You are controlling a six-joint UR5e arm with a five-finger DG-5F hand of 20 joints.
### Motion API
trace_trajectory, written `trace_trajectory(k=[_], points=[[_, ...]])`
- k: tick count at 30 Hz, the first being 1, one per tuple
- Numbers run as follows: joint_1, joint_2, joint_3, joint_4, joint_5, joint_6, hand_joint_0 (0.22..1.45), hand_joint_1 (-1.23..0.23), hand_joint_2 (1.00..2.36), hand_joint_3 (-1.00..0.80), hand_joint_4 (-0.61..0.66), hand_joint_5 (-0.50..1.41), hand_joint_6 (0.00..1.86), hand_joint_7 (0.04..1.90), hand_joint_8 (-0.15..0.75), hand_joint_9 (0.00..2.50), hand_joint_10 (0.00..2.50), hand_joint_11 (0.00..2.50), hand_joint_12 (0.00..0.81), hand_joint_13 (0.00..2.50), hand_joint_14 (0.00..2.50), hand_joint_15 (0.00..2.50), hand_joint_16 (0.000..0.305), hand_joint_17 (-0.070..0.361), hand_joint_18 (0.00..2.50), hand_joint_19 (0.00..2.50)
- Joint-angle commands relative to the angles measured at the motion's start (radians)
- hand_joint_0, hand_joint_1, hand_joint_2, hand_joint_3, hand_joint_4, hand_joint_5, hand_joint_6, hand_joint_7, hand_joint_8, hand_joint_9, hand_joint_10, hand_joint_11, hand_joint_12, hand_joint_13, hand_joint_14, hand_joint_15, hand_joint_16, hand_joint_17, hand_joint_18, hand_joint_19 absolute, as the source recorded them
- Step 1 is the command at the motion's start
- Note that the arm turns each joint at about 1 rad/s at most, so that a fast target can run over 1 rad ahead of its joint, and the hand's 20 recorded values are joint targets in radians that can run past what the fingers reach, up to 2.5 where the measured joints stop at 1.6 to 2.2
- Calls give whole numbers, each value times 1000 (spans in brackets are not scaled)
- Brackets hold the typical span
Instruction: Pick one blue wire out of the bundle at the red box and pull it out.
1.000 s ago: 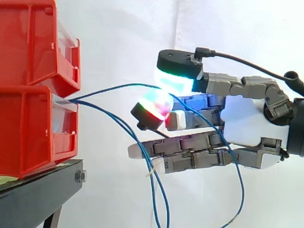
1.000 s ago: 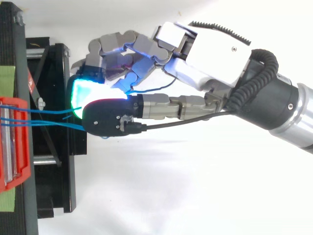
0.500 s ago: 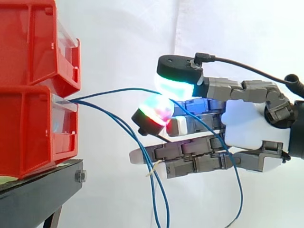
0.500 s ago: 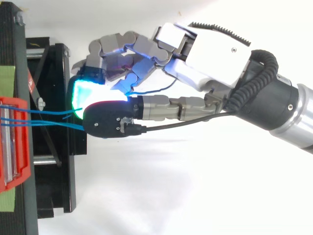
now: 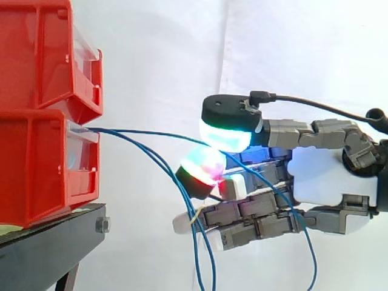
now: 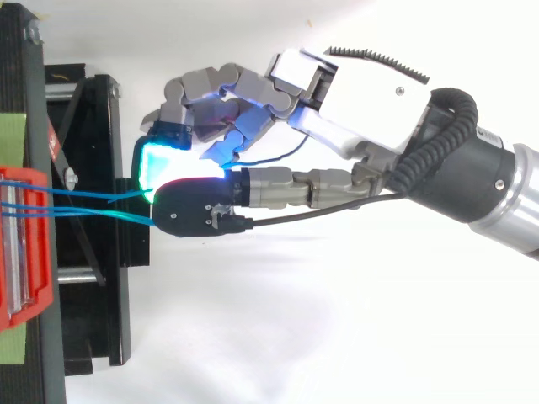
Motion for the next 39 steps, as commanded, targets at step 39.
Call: trace_trajectory(k=[39], points=[[-1, 1, 0, -20, -3, 0, 621, -806, 1025, -6, -76, -77, 791, 1110, 205, 1128, 22, 799, 352, 480, 8, 220, 45, 100, 565, 321]])
